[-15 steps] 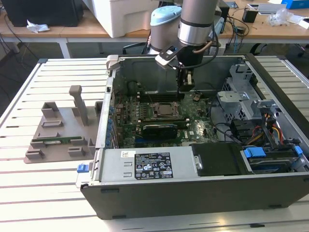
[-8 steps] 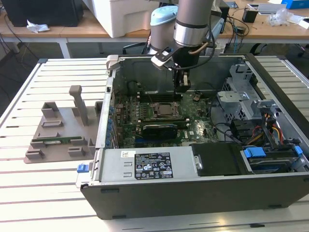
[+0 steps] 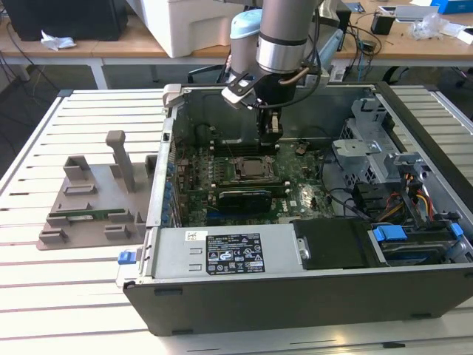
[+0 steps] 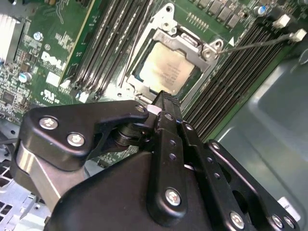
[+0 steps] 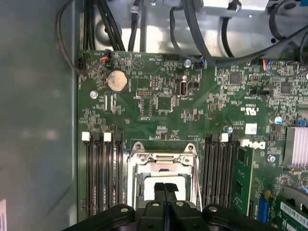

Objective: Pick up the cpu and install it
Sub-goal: 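Close the cpu cover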

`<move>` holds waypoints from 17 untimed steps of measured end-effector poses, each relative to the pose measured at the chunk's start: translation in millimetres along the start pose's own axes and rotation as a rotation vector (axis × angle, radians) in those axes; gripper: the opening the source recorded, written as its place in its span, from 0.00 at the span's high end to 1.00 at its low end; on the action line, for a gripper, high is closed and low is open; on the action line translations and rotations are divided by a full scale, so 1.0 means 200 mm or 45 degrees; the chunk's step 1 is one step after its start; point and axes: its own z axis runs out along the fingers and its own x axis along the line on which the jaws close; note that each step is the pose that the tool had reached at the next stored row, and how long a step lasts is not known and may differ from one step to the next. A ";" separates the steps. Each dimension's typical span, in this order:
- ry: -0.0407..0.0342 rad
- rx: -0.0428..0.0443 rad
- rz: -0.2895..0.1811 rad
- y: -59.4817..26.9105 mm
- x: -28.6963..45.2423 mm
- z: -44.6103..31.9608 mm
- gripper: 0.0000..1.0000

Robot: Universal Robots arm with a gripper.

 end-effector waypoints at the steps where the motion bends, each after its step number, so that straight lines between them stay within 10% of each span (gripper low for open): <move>1: 0.0001 0.000 0.000 -0.006 0.000 0.002 0.89; 10: 0.0000 0.000 0.000 -0.067 0.005 0.058 0.89; 17: 0.0001 0.000 0.000 -0.199 0.015 0.146 0.89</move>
